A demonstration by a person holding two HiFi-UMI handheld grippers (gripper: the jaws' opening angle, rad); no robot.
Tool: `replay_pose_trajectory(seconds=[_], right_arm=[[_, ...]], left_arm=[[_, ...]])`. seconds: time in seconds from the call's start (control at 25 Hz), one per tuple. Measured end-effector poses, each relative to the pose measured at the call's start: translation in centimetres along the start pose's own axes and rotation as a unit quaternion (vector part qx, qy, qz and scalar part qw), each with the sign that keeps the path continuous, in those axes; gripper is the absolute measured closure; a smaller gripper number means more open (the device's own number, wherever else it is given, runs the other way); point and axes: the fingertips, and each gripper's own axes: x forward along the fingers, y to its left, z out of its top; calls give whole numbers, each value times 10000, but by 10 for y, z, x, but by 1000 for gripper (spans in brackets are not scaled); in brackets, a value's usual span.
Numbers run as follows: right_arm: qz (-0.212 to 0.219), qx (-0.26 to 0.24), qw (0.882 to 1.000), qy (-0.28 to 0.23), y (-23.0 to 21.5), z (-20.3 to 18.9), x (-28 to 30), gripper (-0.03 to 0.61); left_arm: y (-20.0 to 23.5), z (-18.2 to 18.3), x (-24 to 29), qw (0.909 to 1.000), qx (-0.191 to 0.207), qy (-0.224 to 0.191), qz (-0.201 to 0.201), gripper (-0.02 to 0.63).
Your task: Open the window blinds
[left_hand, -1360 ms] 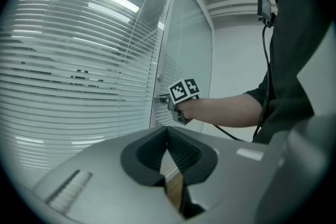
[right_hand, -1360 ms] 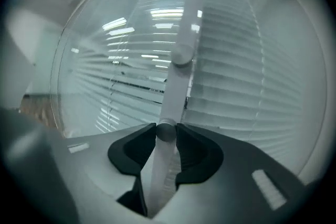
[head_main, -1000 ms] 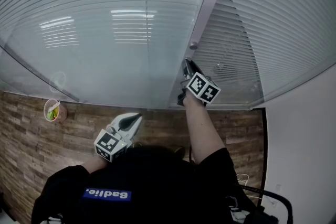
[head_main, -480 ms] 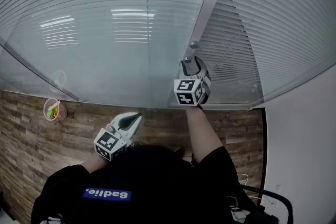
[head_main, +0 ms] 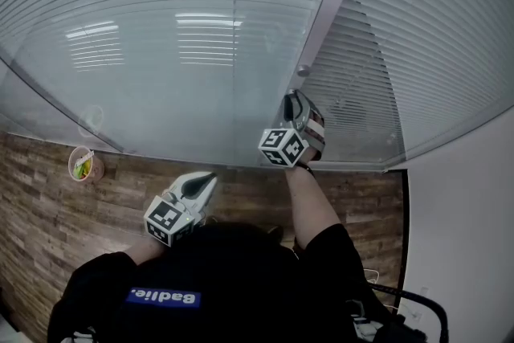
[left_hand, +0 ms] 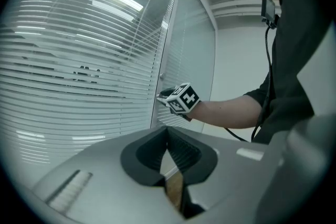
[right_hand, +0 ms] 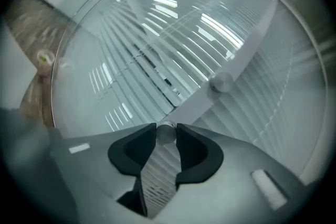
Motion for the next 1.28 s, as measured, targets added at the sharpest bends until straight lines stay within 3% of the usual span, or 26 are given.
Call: replay_pose_trajectory(seconds=[0.12,0.2,0.28,0.36,0.52,0.8,0.88,0.92,0.96,1.0,1.04,1.12,1.2,1.28], right_arm=[[410,1598,9862,-133,-5,-1,-1,456],[628,2474,9667,-200,-8,-1,-1,456],[827,3326,9391,-253,-12,-3,0,456],[1035,4229,8998,-274,-16,-8,2,456],[1422,5697,8090,-290,-18,-13,4,457],[1862,7272,6599,-339,-20,-20,5,457],[1928,7548,6257,-414,-20,-21,5,457],[1937,7597,6191,-443,-21,-22,6,456],[1931,7562,6235,-463,-21,-22,6,456],[1910,7435,6391,-474,-21,-21,6,453],[1869,7221,6643,-479,-21,-21,6,451],[1727,6552,7339,-480,-22,-19,6,426],[1512,5491,8210,-412,-20,-17,4,350],[1197,3999,9083,-289,-17,-15,0,348]], left_arm=[[0,0,-1,10000,-9,-2,16,615],[0,-1,-1,10000,-20,-6,18,615],[-1,-1,-1,10000,-39,-13,18,615],[-1,-1,-1,10000,-54,-12,16,615],[-3,-1,0,10000,-92,-4,-10,615],[-6,-2,0,9999,-139,8,-40,615],[-6,-2,1,9999,-148,9,-60,615],[-7,-2,1,9999,-151,7,-69,615],[-7,-2,1,9999,-156,0,-74,615],[-7,-1,1,9998,-163,-8,-73,615],[-7,-1,2,9998,-168,-16,-70,615],[-7,-1,2,9998,-170,-21,-69,614],[-7,-1,2,9998,-171,-16,-75,615],[-7,-2,1,9998,-183,-15,-72,614]])
